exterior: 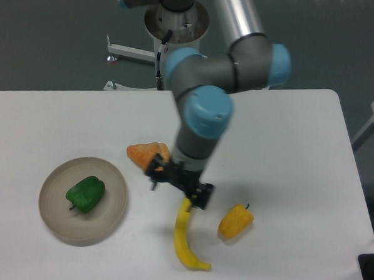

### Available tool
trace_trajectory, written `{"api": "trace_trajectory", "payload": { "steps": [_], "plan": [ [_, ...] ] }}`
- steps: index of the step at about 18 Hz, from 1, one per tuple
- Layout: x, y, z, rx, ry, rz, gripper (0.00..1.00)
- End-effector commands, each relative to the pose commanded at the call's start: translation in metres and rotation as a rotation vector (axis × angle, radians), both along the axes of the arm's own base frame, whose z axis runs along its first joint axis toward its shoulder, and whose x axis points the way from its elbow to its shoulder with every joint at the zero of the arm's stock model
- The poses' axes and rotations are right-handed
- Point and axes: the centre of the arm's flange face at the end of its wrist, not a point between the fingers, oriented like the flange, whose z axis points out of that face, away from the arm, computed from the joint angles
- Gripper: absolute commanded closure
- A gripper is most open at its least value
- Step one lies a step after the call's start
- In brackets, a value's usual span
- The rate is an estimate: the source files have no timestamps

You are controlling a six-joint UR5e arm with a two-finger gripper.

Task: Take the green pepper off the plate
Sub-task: 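Move the open gripper over the green pepper on the plate, then lower the gripper onto the green pepper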

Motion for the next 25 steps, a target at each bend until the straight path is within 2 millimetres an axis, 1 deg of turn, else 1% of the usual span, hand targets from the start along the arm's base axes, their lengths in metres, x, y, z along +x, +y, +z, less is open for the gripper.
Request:
{"api": "trace_trajectory", "payload": {
  "steps": [2, 5, 8, 10, 12, 13, 15, 18, 19, 21, 25],
  "plan": [
    [0.017, 0.001, -0.008, -0.019, 0.017, -0.025, 0.00],
    [0.056, 0.008, -0.018, -0.040, 0.027, -0.078, 0.00],
    [0.076, 0.007, -0.030, -0.062, 0.018, -0.102, 0.00],
    [0.090, 0.013, -0.036, -0.058, 0.020, -0.134, 0.00],
    [0.107, 0.014, -0.040, -0.063, 0.021, -0.161, 0.00],
    [0.113, 0.014, -0.045, -0.071, 0.020, -0.167, 0.00],
    [0.115, 0.017, -0.055, -0.083, 0.017, -0.173, 0.00],
    [0.121, 0.017, -0.059, -0.094, 0.034, -0.182, 0.00],
    [0.123, 0.018, -0.064, -0.102, 0.033, -0.183, 0.00],
    [0.131, 0.020, -0.071, -0.115, 0.040, -0.193, 0.00],
    [0.131, 0.020, -0.073, -0.119, 0.056, -0.193, 0.00]
  ]
}}
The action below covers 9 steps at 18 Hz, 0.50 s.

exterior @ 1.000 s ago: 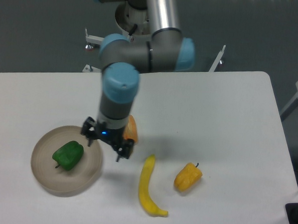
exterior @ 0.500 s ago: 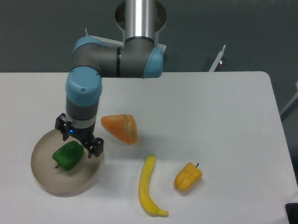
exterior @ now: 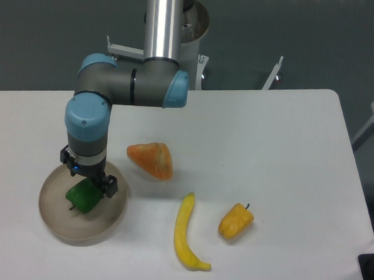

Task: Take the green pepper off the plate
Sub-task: 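Lower the gripper onto the green pepper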

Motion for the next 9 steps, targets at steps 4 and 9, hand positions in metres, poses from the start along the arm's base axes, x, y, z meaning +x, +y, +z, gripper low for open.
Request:
{"api": "trace_trajectory", "payload": {
  "steps": [4, 9],
  "plan": [
    [0.002, 0.001, -0.008, -0.012, -0.002, 0.003, 0.00],
    [0.004, 0.002, -0.013, -0.012, -0.002, 0.003, 0.00]
  ]
}}
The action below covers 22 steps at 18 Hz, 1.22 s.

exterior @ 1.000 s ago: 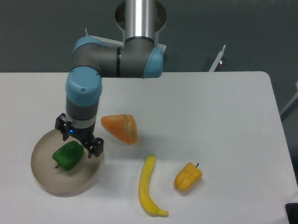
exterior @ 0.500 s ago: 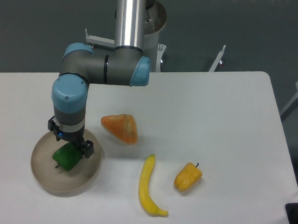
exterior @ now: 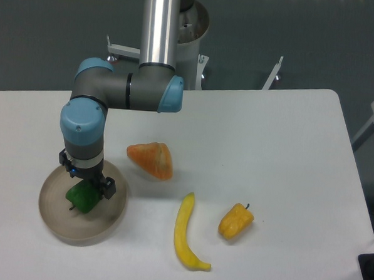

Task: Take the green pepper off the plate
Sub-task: 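Lower the gripper onto the green pepper, then close the gripper fingers around the green pepper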

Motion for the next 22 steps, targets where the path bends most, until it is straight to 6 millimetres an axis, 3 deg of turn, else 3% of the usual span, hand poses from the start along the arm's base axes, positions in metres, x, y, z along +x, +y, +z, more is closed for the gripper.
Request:
{"api": "trace_trajectory", "payload": {
  "steps": [14, 15, 18, 22],
  "plan": [
    [0.0070, 0.0040, -0.0123, -0.005, -0.004, 0.004, 0.00],
    [0.0070, 0.0040, -0.0123, -0.004, -0.003, 0.003, 0.04],
    [0.0072, 0.0037, -0.0101, 0.000, -0.004, -0.002, 0.32],
    [0.0072, 0.0038, -0.0085, 0.001, -0.003, -0.005, 0.40]
  ]
}}
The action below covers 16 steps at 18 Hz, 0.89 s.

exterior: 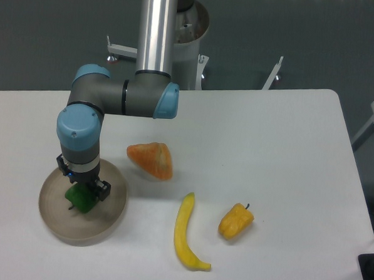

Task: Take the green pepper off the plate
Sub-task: 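Close the gripper fingers around the green pepper, then lift the grasped green pepper up off the plate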

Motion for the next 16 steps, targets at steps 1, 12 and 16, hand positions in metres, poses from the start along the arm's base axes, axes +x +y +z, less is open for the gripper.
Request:
{"api": "trace_trajectory", "payload": {
  "steps": [1, 12, 16],
  "plan": [
    [0.000, 0.000, 0.000, 0.000, 0.000, -0.001, 0.42],
    [-0.008, -0.002, 0.029, 0.052, 0.026, -0.084, 0.48],
    [-0.055, -0.015, 0.067, 0.079, 0.120, -0.105, 0.48]
  ]
}}
